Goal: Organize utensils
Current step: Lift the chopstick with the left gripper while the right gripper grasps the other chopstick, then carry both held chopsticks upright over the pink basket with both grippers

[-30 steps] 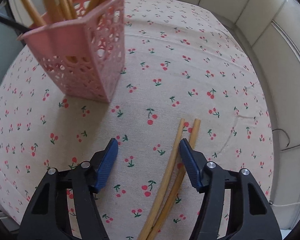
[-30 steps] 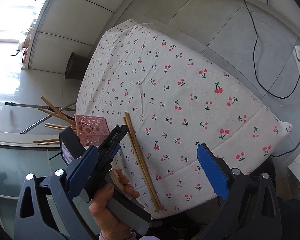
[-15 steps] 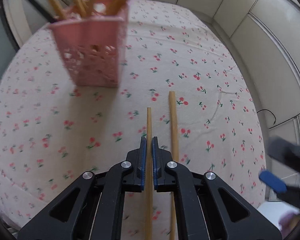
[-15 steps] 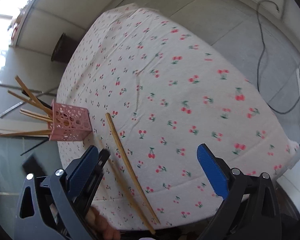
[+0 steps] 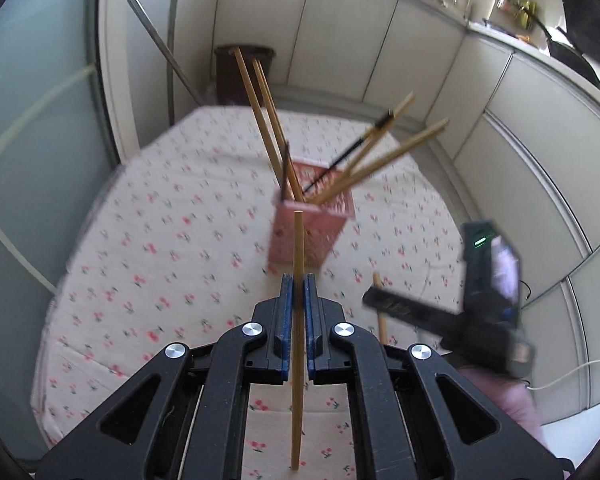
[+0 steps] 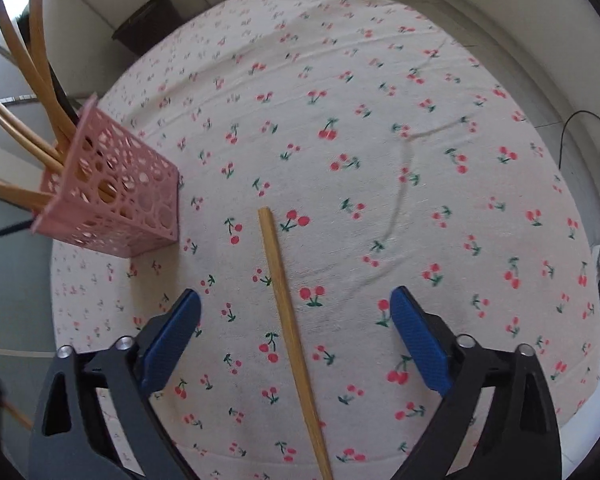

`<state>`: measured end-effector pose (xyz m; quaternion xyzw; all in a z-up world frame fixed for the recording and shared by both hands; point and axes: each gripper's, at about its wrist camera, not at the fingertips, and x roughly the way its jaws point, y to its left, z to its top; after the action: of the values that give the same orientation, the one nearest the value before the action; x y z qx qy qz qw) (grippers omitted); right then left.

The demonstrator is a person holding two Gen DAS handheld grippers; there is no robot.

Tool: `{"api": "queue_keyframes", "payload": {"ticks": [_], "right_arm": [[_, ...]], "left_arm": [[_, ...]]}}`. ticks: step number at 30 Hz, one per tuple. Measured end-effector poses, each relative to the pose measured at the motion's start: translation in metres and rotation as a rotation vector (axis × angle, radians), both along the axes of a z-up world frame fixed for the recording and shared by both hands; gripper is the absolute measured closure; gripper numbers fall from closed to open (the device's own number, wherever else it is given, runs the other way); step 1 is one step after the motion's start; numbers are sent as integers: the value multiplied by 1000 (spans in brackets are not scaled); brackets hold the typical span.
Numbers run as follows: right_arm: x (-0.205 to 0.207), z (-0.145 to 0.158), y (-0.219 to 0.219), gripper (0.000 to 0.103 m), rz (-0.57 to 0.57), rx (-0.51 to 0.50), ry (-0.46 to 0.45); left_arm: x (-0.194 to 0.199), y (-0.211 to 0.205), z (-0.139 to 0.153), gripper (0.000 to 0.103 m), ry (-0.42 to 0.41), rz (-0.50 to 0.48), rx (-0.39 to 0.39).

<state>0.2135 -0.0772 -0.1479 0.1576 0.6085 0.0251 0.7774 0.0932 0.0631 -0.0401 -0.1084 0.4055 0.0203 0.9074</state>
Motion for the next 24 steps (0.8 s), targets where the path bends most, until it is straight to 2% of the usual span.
{"api": "queue_keyframes", "payload": {"ticks": [1, 2, 3, 4, 5, 6, 8, 10, 15, 20, 24], "right_arm": [[1, -4, 5, 26, 15, -27, 8], [0, -1, 10, 39, 35, -69, -25], [0, -1, 17, 43, 65, -101, -37], [0, 0, 21, 56, 82, -118, -46], [0, 0, 24, 67, 98, -118, -54], [-1, 1, 25, 71, 110, -122, -62], [-1, 1, 23, 94, 119, -109, -66], [-1, -1, 14, 95, 106, -19, -39], [-11, 10, -4, 95, 76, 18, -79], [-28, 43, -12, 95, 71, 70, -177], [-45, 81, -14, 95, 91, 91, -285]], "left_arm": [[-2, 1, 3, 98, -12, 2, 7], [-3, 3, 6, 98, -21, 3, 10], [-5, 4, 8, 98, -28, 1, 9], [-5, 5, 9, 98, -31, 0, 8], [-6, 6, 10, 98, -34, 0, 7], [-7, 7, 11, 98, -38, 1, 7], [-7, 8, 11, 98, -41, 0, 2], [-6, 10, 11, 98, -44, 1, 1], [-8, 9, 14, 98, -52, 3, -1], [-10, 11, 18, 98, -72, -1, -17], [-15, 13, 24, 98, -95, -5, -30]]}}
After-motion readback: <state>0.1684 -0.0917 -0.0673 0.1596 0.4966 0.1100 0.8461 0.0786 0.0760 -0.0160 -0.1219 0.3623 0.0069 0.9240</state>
